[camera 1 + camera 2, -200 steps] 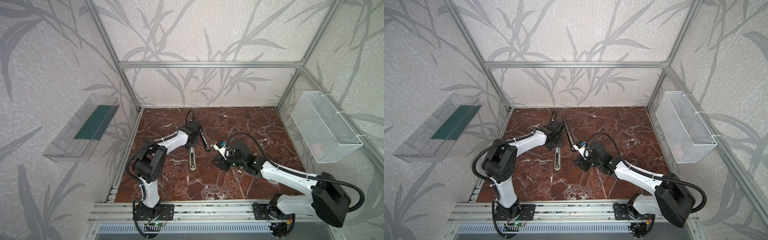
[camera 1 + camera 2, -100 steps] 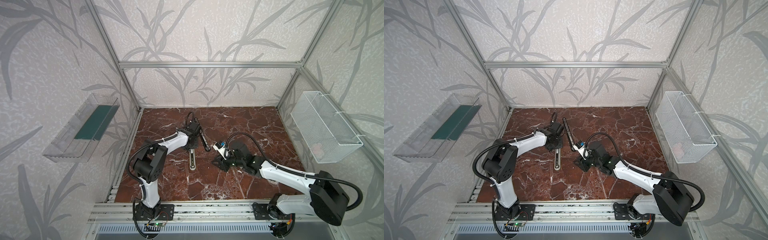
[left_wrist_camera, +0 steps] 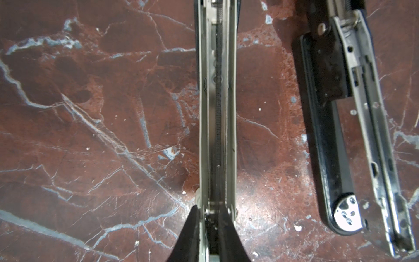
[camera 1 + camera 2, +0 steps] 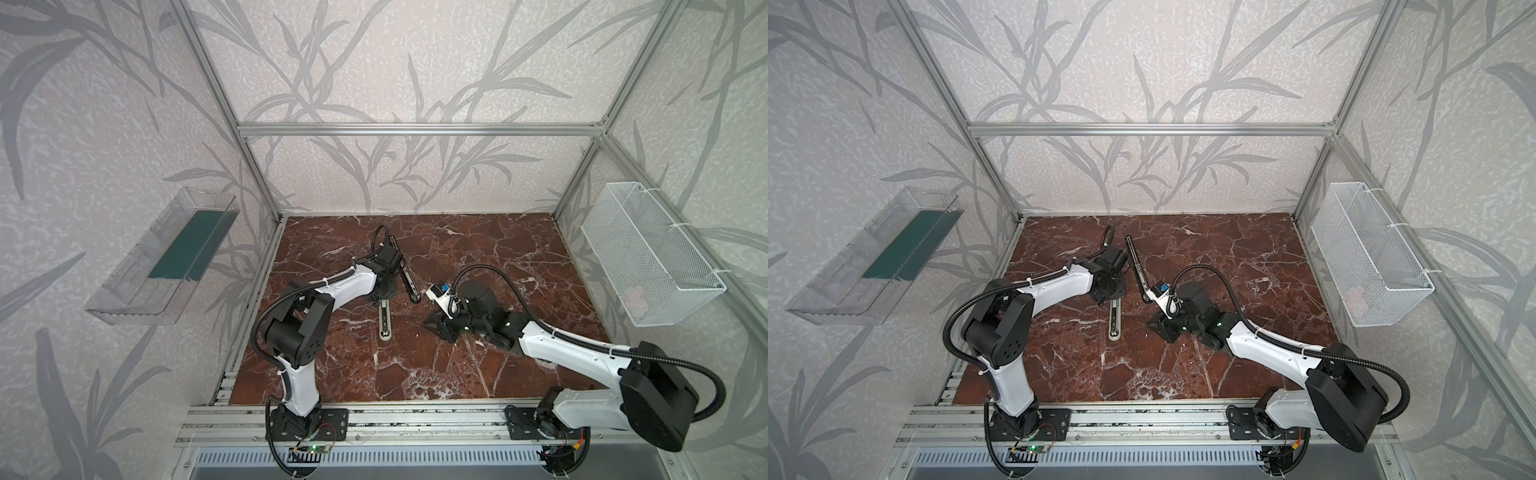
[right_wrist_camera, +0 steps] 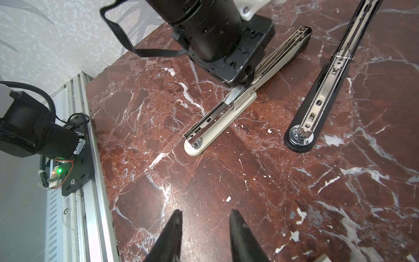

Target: Load the staples into the stapler

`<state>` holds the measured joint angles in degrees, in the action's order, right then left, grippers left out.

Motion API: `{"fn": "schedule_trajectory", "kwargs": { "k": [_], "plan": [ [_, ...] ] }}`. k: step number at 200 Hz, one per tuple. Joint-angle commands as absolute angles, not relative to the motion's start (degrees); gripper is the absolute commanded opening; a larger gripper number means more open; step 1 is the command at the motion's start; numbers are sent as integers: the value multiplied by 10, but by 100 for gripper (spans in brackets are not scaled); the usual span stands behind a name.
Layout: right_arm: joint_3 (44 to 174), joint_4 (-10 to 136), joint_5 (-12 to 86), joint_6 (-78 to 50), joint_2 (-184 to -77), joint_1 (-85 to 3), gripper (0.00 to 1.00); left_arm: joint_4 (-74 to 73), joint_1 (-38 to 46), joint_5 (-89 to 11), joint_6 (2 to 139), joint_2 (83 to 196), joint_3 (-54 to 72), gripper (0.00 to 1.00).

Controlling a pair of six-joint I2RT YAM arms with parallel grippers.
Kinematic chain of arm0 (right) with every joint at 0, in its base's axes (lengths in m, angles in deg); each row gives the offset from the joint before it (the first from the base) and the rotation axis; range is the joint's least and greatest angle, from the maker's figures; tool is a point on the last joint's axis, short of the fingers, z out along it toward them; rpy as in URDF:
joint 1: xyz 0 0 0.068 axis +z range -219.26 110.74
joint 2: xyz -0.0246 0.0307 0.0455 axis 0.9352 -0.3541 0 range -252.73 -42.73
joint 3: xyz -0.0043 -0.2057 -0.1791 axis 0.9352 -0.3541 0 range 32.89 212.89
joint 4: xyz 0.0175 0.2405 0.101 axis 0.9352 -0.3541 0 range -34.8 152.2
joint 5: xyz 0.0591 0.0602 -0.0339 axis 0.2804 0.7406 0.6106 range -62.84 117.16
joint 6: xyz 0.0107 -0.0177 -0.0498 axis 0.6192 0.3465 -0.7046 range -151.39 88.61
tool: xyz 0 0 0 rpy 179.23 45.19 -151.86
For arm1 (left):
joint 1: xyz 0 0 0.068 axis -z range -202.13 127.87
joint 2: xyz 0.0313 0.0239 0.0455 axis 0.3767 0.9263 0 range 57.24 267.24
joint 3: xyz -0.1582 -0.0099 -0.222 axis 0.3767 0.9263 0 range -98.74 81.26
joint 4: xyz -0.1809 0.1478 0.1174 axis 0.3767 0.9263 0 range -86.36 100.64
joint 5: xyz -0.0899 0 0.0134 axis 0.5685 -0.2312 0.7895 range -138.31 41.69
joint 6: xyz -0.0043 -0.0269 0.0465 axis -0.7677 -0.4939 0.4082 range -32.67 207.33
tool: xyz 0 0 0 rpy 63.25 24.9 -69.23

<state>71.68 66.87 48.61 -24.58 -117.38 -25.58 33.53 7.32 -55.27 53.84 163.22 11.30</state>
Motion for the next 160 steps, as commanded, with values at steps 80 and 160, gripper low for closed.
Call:
{"fn": "schedule_trajectory", "kwargs": {
  "k": [80,160],
  "plan": [
    [731,670,482,-250,-1173,-251,37,359,100,-559,512,1586,167,23],
    [729,668,482,-250,-1168,-252,37,357,107,-588,511,1558,172,29]
  ]
}}
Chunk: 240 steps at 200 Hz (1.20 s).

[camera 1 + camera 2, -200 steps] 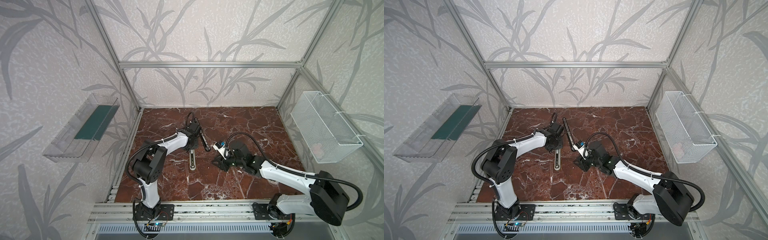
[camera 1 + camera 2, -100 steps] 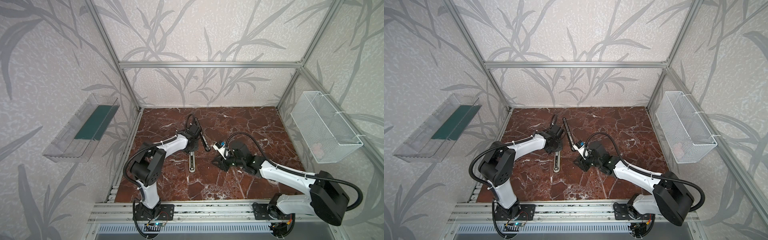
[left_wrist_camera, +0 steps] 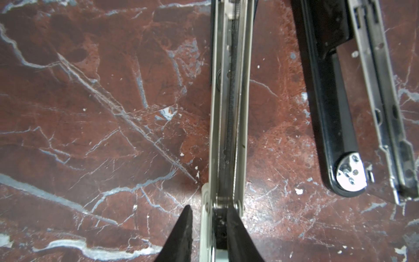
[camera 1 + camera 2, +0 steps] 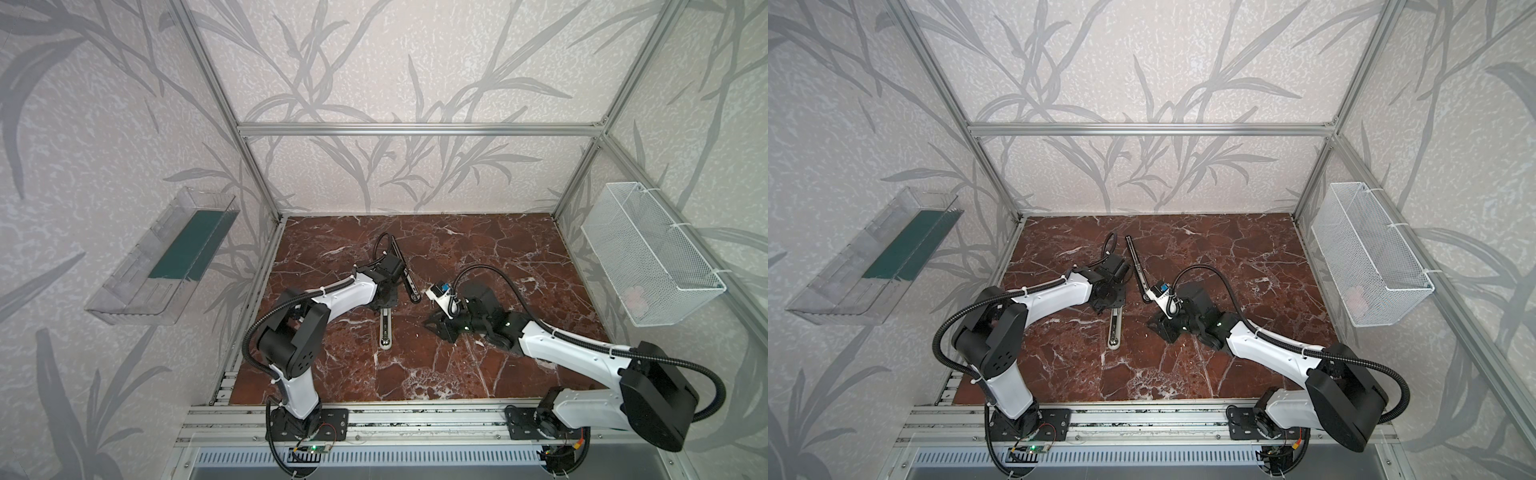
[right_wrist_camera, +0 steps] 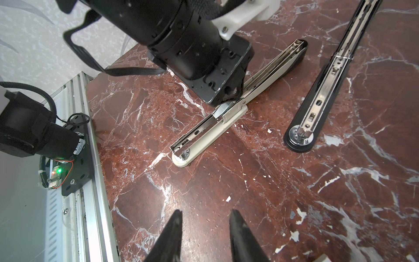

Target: Load the staples into the stapler

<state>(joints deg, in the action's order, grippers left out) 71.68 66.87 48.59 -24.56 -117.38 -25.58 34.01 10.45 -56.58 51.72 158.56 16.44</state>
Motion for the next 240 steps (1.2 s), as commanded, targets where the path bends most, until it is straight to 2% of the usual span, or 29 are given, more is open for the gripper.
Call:
{"fn": "schedule_trajectory", "kwargs": {
  "k": [1,83,111,240],
  "plan": [
    [729,668,482,-250,-1168,-251,37,357,107,-589,511,1558,172,29],
    [727,667,481,-251,-1163,-252,37,358,107,-581,513,1574,169,30],
    [727,665,480,-251,-1162,-251,37,360,111,-574,506,1571,180,25],
    [730,665,479,-255,-1163,-252,37,377,138,-570,474,1530,242,23]
  ]
}}
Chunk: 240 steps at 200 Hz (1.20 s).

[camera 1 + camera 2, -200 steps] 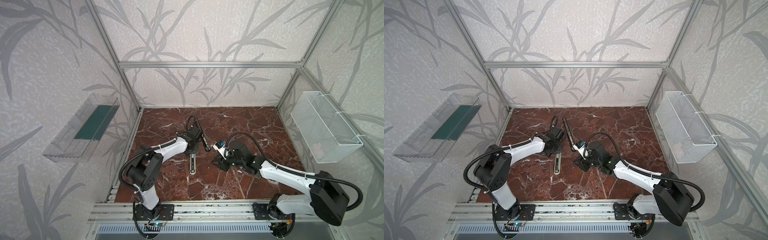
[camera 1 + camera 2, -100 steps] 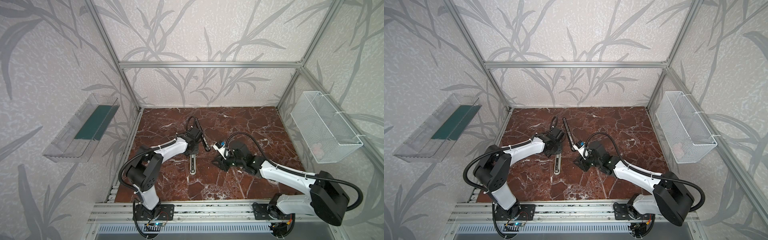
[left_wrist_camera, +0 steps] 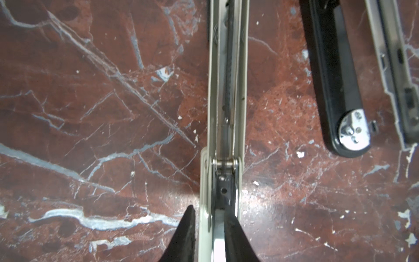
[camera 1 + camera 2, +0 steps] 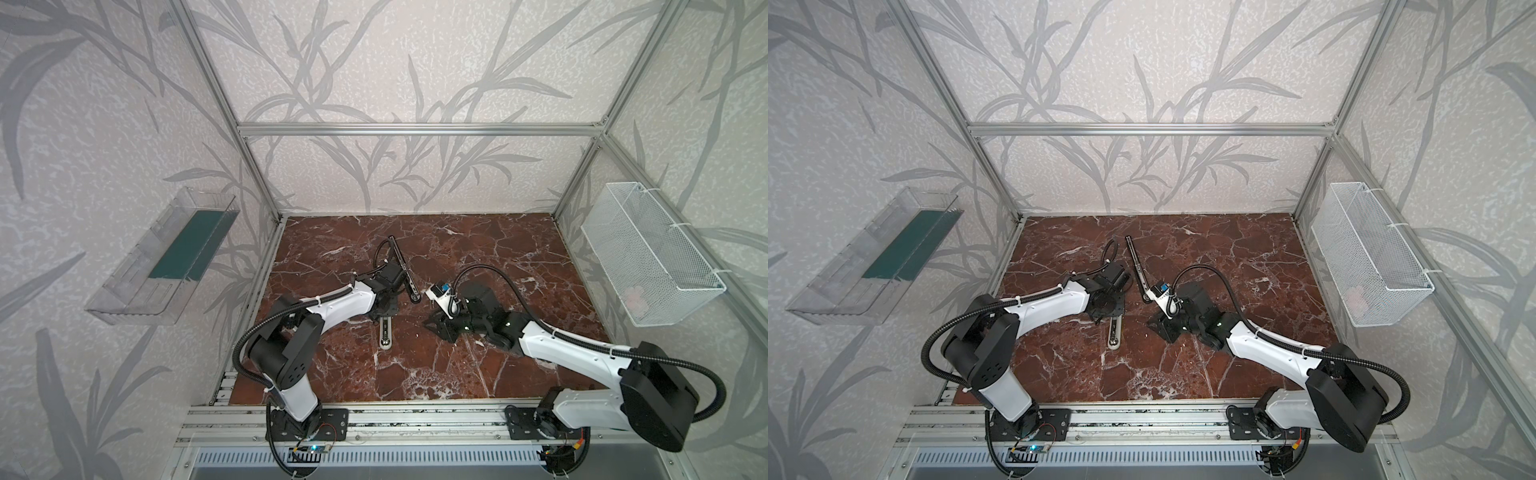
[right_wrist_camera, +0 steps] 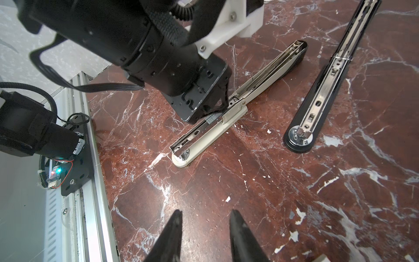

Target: Load the staples into the stapler

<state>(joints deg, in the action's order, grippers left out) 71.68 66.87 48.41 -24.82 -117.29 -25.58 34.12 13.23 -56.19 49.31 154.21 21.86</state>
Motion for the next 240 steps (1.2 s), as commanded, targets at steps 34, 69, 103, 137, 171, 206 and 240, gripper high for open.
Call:
{"fn": "schedule_trajectory", "kwargs": {
  "k": [34,69,103,137,171,206,240],
  "plan": [
    [729,665,478,-254,-1162,-252,37,377,144,-563,462,1514,266,22],
    [726,667,475,-252,-1161,-251,37,378,159,-555,445,1493,288,22],
    [724,673,474,-247,-1162,-251,37,391,167,-568,443,1455,284,23],
    [726,677,472,-240,-1163,-251,37,403,167,-584,450,1424,264,26],
    [728,680,462,-233,-1166,-252,37,376,163,-578,455,1420,257,33],
    [730,688,461,-214,-1169,-266,37,297,149,-558,461,1451,258,41],
    [719,702,467,-190,-1164,-290,39,329,147,-554,495,1525,204,42]
  ]
}}
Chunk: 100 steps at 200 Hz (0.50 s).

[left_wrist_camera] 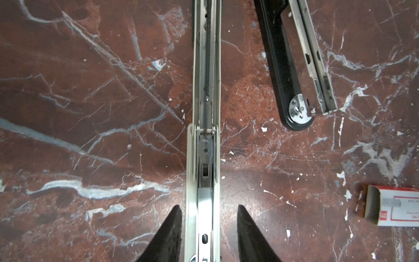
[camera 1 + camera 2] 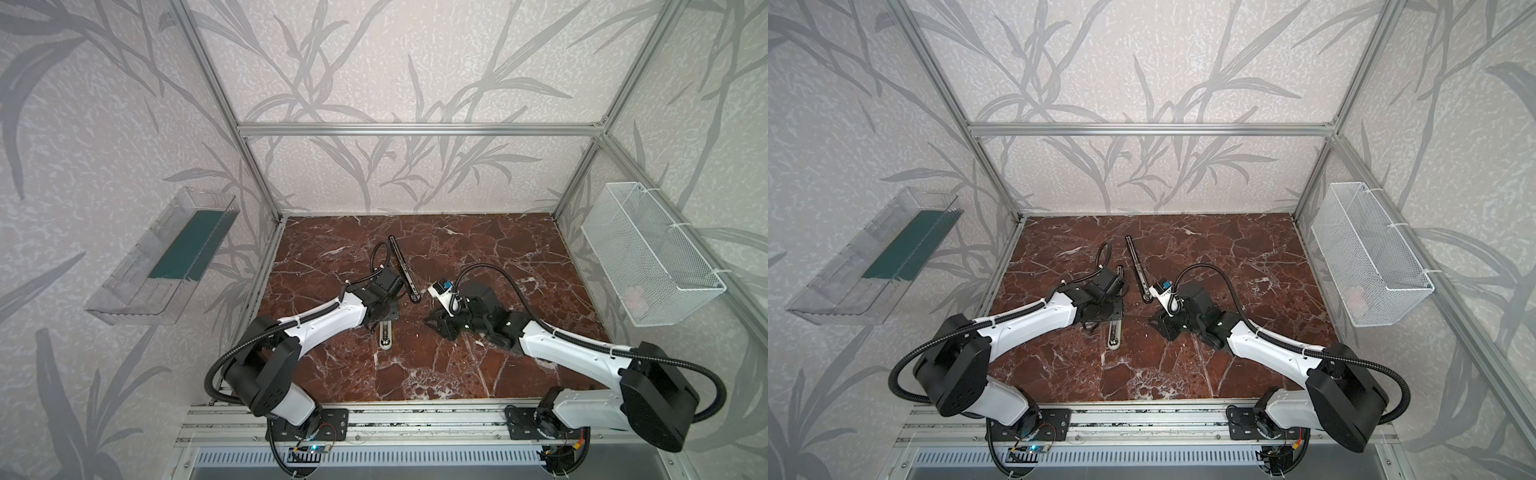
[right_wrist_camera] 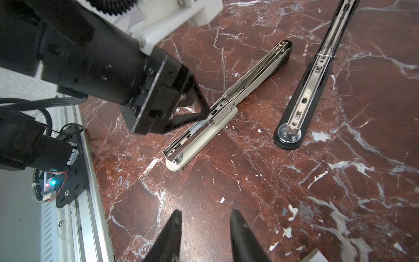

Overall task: Load the staples into the stapler
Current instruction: 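Lift the left gripper off the stapler while the right gripper moves to the staple box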

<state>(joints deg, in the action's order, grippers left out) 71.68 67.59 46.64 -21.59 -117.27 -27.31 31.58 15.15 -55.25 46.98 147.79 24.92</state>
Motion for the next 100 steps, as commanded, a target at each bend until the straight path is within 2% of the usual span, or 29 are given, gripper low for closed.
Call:
{"fn": "schedule_trajectory", "kwargs": {
  "k": [1,50,100],
  "plan": [
    [719,703,467,-189,-1165,-291,39,331,147,-555,495,1528,201,42],
    [740,717,486,-163,-1217,-310,39,353,143,-578,505,1572,194,37],
    [771,738,520,-138,-1273,-324,39,376,139,-599,505,1538,245,34]
  ]
}}
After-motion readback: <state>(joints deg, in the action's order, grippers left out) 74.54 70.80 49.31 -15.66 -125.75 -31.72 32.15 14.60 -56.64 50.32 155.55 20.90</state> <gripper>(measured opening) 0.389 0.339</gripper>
